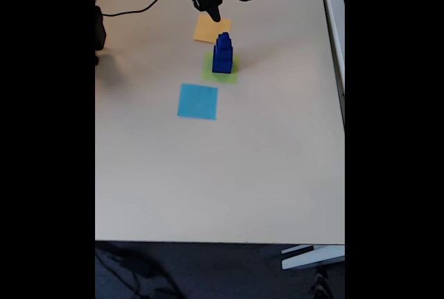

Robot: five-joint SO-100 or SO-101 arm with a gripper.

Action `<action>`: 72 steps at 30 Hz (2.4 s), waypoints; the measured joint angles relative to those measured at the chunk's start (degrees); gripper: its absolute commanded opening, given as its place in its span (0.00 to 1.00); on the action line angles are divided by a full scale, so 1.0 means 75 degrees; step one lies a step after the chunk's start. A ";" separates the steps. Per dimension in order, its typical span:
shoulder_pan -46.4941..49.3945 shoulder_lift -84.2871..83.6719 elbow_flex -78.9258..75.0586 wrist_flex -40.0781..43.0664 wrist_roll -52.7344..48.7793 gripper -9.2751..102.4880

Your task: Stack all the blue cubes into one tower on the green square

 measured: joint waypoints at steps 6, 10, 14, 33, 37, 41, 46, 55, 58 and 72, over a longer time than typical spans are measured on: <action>-0.0047 0.0270 0.0645 -0.0258 -0.0082 0.08; -0.0141 0.0387 0.1266 -0.0621 -0.0187 0.08; -0.0141 0.0445 0.1641 -0.0926 -0.0293 0.08; -0.0141 0.0445 0.2215 -0.1242 -0.0562 0.08; -0.0141 0.0586 0.2379 -0.1383 -0.0680 0.08; -0.0141 0.0680 0.2379 -0.1395 -0.0762 0.08; -0.0141 0.0691 0.2438 -0.1453 -0.0797 0.08; -0.0094 0.0691 0.2695 -0.1570 -0.0902 0.08; -0.0047 0.0691 0.2695 -0.1605 -0.0961 0.08; 0.0012 0.0691 0.2766 -0.1805 -0.0973 0.08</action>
